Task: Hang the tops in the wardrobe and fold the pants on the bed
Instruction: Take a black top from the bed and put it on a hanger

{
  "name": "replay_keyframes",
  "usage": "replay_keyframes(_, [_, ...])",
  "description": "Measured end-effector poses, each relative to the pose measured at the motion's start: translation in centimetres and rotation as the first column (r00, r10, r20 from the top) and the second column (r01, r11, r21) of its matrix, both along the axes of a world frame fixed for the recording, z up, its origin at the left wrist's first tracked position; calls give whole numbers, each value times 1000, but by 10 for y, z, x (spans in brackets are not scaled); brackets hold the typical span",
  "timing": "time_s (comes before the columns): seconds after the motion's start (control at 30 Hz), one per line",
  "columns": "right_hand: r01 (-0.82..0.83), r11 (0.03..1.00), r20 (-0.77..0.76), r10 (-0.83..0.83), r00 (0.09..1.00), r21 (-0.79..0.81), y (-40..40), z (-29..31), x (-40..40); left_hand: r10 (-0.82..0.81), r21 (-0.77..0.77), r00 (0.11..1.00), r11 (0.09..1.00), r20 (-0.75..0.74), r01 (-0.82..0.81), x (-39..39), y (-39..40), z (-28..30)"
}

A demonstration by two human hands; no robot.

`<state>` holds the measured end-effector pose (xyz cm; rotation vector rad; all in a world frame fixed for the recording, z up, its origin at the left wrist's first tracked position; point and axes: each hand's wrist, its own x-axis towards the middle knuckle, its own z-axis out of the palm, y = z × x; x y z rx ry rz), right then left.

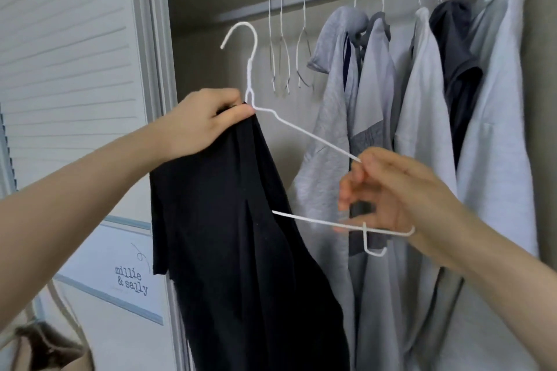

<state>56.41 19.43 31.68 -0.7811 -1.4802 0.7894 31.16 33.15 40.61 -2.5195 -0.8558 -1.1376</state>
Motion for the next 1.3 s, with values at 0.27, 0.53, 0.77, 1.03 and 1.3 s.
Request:
replay_keyframes(0.27, [239, 800, 562, -566, 603, 550, 7, -27, -39, 10, -10, 937, 1000, 350, -7, -4, 5, -6])
replay_keyframes(0.53, [264, 903, 842, -417, 342, 340, 34, -68, -39, 72, -7, 888, 997, 454, -77, -40, 7, -8])
replay_keyframes(0.77, [295, 745, 730, -658, 184, 597, 51, -44, -17, 186, -116, 872, 982, 453, -150, -90, 15, -29])
replay_keyframes(1.03, [106, 894, 670, -400, 626, 435, 75, -12, -52, 172, 16, 965, 984, 197, -179, -84, -6, -55])
replay_keyframes(1.3, [192, 902, 294, -318, 901, 387, 91, 0, -100, 155, 28, 967, 986, 201, -164, -101, -4, -78])
